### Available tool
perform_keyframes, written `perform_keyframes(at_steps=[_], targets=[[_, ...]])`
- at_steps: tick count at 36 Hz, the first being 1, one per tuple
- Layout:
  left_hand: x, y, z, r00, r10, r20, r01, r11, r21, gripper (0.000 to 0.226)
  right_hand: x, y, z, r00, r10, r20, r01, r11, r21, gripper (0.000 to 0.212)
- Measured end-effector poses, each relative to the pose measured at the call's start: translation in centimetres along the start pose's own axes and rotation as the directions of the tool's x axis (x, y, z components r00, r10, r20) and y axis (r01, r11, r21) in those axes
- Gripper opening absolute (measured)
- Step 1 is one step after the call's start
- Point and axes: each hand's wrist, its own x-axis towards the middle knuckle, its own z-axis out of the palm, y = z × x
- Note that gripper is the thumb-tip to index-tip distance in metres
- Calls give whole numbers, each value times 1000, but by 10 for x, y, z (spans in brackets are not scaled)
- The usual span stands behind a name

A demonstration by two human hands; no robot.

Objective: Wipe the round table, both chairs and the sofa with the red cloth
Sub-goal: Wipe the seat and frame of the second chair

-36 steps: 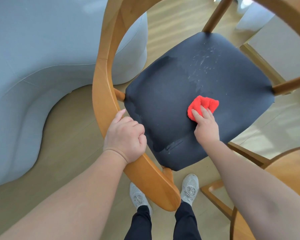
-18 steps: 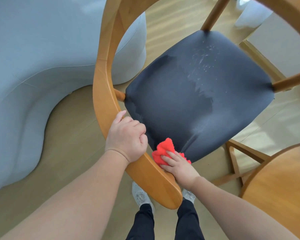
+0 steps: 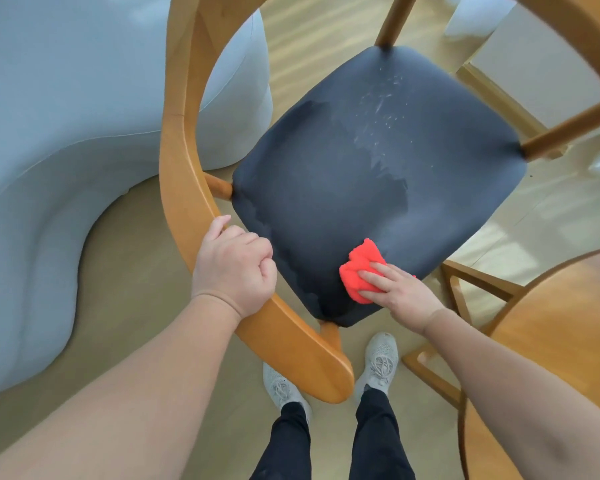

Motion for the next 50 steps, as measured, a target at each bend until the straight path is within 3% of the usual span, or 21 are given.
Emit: perform_keyframes(at_steps=[4, 8, 11, 16, 21, 26, 30, 34, 40, 50], targets=[[0, 1, 0, 1000, 6, -5, -6, 1000, 11, 35, -9, 32, 1, 961, 248, -125, -247, 969, 25, 46], [0, 0, 2, 1000, 7, -11, -6, 1000, 31, 36, -10, 60, -13, 774, 612, -165, -584, 789, 188, 59], [-1, -1, 3, 1000, 6, 4, -6, 999, 36, 37, -4, 59, -22, 708, 689, -155, -652, 723, 229, 58], [0, -2, 5, 1000, 10, 2, -10, 999, 52, 37, 11, 47, -24, 488, 871, -58, -800, 473, 370, 68], [-2, -4, 6, 1000, 6, 0, -6, 999, 40, 34, 12, -1, -5, 411, 910, -54, -778, 381, 501, 65], [-1, -5, 6, 1000, 5, -9, -4, 999, 36, 36, 10, -84, 31, 400, 913, -83, -694, 361, 623, 59], [-2, -4, 6, 1000, 17, 3, -17, 999, 40, 38, 13, -135, 54, 461, 884, -79, -629, 388, 674, 64], [2, -5, 7, 1000, 29, -5, -28, 999, 35, 38, 13, -130, 51, 485, 871, -80, -638, 415, 649, 65], [3, -3, 3, 993, 91, 70, -95, 994, 57, 41, 1, -123, 48, 578, 816, -27, -702, 514, 493, 70], [11, -3, 1, 983, 87, 160, -106, 987, 118, 48, 3, -89, 31, 612, 789, -66, -701, 578, 417, 68]])
